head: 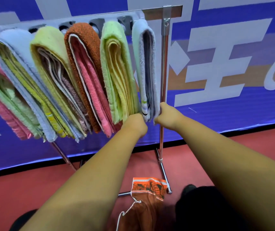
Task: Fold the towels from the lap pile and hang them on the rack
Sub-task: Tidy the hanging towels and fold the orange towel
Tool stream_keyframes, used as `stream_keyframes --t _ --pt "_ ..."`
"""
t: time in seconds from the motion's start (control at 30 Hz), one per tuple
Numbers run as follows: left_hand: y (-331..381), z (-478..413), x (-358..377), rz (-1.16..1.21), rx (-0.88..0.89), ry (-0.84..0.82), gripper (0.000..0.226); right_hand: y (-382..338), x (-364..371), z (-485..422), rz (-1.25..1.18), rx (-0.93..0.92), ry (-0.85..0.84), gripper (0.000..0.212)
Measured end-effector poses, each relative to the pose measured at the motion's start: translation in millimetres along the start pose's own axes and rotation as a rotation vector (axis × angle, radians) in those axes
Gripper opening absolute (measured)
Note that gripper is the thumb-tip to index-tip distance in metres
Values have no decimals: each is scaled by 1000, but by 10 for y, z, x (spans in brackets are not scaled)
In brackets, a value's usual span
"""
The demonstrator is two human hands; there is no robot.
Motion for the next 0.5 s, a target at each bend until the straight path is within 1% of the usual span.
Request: stream_keyframes --t 0.07,0.13,0.23,0.3,0.4,0.5 --pt "-96 32 82 3 -4 -31 17 105 109 23 -17 32 -17 43" --pt "-210 33 219 10 -11 -73 21 199 224 45 -11 71 -30 36" --pt "-404 62 436 109 -25 -168 38 347 452 49 9 144 -58 30" --pt "-557 78 601 133 -48 -205 41 467 652 22 0 177 -90 25" --pt "-821 82 910 174 -122 -253 43 642 987 10 -21 247 -188 11" --pt "-1083 69 1249 235 -207 -302 40 826 1338 8 -44 330 -225 11"
Point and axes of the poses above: each hand's wrist, its own z-axis away from the middle knuckle, its own x-axis out of the palm, y = z × x, the point moved 1 cm from there along -z, towards the middle knuckle, and after that the axes turned 13 degrees about y, right-handed, at the moved point
